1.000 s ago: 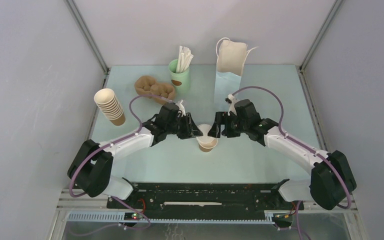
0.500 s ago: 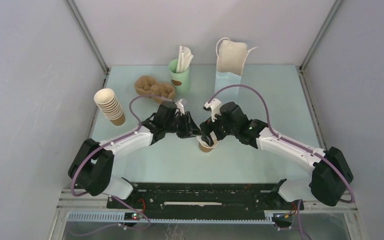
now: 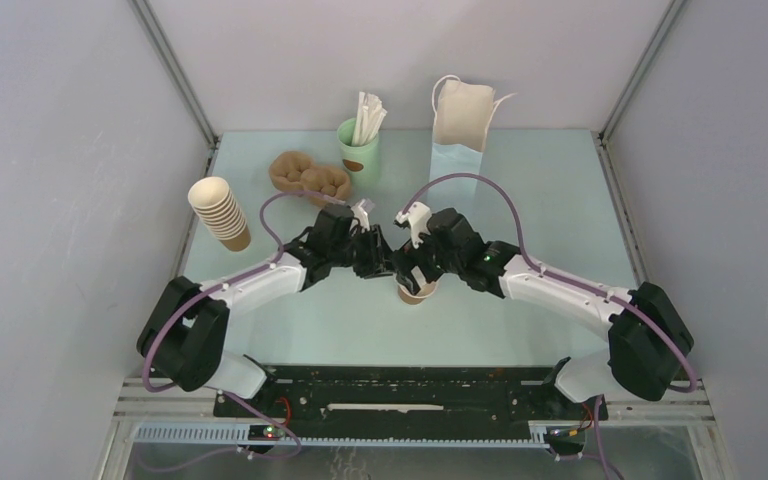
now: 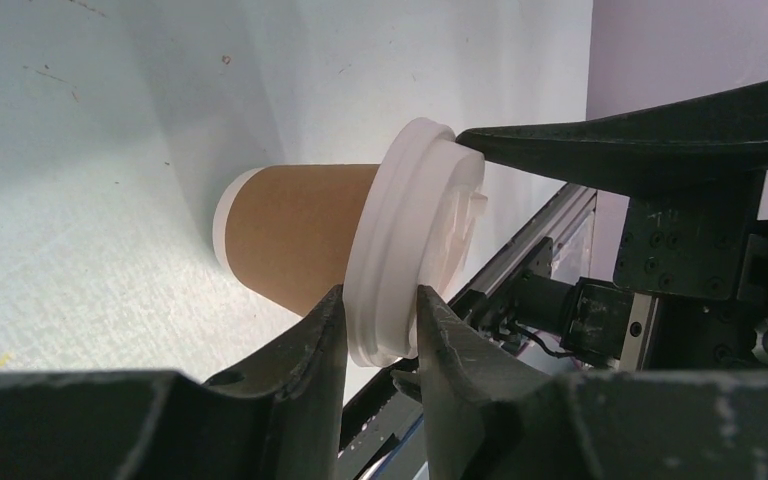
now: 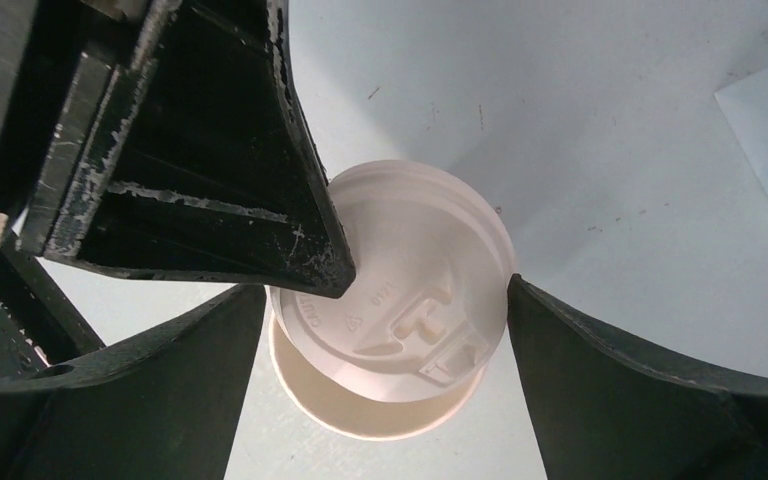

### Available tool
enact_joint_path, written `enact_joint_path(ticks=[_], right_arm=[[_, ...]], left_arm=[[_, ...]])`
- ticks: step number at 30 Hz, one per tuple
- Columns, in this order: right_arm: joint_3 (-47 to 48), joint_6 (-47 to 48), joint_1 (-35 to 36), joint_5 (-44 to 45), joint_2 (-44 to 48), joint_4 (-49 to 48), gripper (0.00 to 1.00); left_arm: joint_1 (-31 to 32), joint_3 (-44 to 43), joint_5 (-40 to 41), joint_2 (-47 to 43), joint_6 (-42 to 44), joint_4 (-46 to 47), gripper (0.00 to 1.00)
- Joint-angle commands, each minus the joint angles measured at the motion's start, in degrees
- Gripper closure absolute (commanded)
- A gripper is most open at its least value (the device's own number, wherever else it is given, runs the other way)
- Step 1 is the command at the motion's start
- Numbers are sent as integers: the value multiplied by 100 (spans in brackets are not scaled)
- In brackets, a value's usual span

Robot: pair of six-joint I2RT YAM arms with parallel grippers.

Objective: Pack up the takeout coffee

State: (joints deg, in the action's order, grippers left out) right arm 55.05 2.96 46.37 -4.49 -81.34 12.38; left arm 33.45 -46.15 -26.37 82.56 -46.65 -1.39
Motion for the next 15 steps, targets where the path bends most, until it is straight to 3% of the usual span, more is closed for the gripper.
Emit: enact_joint_path(ticks=[1, 6, 15], right_arm=[[202, 72, 82, 185, -19, -366, 1], [204, 61, 90, 340, -5, -324, 6], [208, 181, 304, 820, -44, -192, 6]], left_arm=[[-26, 143, -140, -29, -72, 113, 65], [-34, 125, -133, -46, -90, 115, 65], [-32, 106, -149, -61, -98, 112, 65]])
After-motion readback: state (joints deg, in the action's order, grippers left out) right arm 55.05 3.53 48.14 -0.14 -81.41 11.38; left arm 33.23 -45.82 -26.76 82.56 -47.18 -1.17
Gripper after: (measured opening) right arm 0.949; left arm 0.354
